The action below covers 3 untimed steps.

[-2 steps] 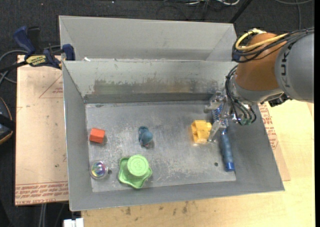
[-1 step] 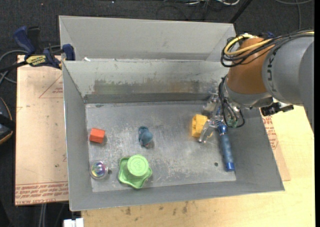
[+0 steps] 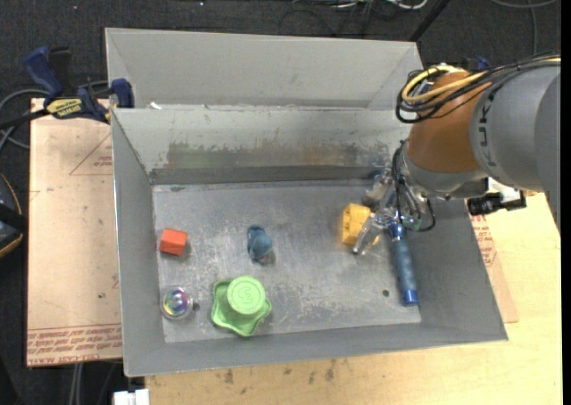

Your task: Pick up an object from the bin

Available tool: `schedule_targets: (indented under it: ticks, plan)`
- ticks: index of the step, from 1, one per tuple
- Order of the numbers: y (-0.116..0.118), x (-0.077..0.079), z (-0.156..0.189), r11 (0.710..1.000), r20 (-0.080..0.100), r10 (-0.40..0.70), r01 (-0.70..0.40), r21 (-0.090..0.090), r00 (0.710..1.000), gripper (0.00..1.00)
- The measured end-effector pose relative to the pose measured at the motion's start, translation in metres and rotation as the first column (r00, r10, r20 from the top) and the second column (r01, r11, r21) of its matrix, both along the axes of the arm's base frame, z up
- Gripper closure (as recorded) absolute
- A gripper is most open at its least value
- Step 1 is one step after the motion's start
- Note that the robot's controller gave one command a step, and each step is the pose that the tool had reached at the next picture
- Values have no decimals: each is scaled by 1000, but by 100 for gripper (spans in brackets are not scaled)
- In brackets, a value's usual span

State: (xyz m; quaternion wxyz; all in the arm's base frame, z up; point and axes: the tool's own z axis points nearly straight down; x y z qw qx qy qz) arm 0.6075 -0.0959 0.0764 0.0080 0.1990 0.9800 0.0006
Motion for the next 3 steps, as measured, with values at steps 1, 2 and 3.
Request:
schedule_targets:
  ticks: [1, 2, 3]
  plan:
    - [1, 1, 2, 1000, 1, 1, -1, 0, 1000, 100]
    - [1, 2, 7, 1000, -11, 2, -2, 2, 1000, 100]
    - [1, 3, 21, 1000, -12, 3, -3, 2, 1000, 100]
